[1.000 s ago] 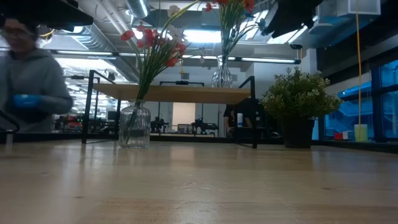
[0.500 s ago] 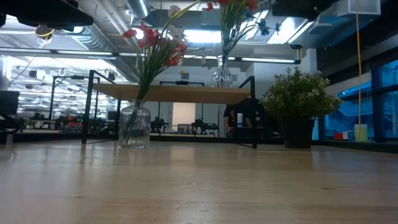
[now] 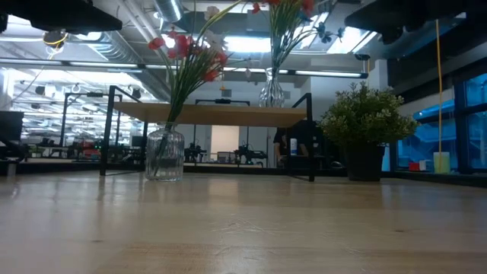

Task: Pick and place flowers into a vace then onto a shelf
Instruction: Put the left transparent vase on the shelf

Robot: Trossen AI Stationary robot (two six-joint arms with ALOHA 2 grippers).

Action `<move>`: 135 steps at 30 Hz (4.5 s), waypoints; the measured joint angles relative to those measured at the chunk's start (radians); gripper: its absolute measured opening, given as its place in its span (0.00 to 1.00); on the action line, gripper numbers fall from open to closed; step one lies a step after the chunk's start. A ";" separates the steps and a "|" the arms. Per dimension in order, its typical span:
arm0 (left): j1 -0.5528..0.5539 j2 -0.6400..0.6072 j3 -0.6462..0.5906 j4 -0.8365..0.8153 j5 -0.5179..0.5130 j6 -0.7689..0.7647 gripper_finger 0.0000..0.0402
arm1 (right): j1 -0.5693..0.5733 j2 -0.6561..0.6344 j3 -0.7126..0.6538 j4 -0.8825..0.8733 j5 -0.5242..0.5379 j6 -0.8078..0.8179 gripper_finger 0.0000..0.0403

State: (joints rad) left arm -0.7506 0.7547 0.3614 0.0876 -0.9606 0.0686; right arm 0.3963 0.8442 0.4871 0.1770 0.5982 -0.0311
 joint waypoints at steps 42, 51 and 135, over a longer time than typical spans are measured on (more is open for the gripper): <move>0.251 0.083 0.000 0.077 0.027 -0.171 0.68 | 0.001 0.001 -0.004 0.052 0.001 -0.085 0.04; 0.350 0.218 0.000 0.065 0.095 -0.230 0.68 | 0.001 0.001 -0.004 0.045 0.001 -0.086 0.04; 0.374 0.575 0.000 -0.031 0.351 -0.746 0.91 | 0.002 0.057 -0.004 0.012 0.000 -0.106 0.04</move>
State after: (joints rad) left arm -0.3767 1.3300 0.3618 0.0563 -0.6100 -0.6777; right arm 0.3980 0.9009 0.4835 0.1894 0.5980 -0.1366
